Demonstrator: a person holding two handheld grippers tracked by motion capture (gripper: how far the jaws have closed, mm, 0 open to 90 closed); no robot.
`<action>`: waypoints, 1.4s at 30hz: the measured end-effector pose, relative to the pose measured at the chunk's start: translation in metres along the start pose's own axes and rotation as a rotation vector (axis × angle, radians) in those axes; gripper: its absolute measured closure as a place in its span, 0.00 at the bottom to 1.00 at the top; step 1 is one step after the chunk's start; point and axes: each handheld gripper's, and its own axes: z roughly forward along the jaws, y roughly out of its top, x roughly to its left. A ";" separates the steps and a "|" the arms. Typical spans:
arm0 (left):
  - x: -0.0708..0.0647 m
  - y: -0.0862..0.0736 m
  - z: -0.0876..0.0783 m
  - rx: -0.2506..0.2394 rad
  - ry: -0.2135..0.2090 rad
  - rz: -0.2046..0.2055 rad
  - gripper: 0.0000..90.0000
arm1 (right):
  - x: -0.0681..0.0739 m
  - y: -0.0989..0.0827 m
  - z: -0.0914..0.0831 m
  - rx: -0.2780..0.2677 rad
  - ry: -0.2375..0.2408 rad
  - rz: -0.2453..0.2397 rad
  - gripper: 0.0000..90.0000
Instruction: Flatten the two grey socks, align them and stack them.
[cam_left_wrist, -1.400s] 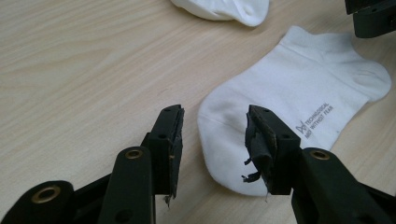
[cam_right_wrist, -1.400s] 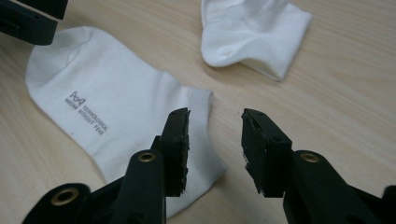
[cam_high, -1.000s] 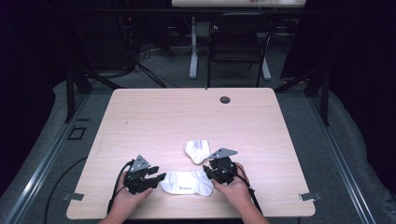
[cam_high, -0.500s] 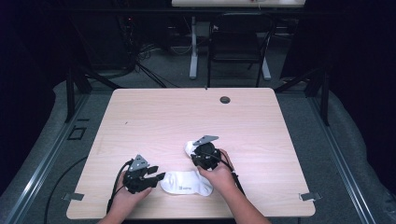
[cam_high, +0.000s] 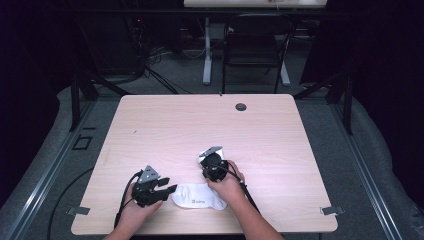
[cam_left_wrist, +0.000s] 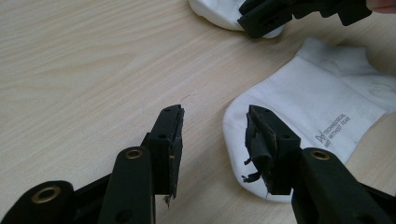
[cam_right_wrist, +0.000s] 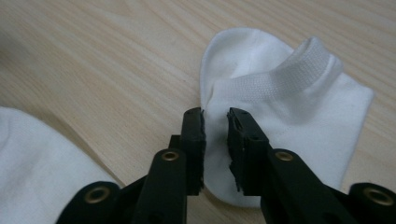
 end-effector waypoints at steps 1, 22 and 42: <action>0.000 0.000 0.000 0.000 0.000 0.000 0.62 | 0.000 0.000 0.000 0.000 0.000 0.000 0.88; 0.001 0.003 0.002 0.003 0.000 -0.005 0.63 | 0.003 0.003 -0.019 -0.055 0.012 0.019 1.00; 0.000 0.049 0.038 -0.022 0.038 0.042 0.95 | -0.002 0.006 -0.036 -0.122 0.038 0.042 1.00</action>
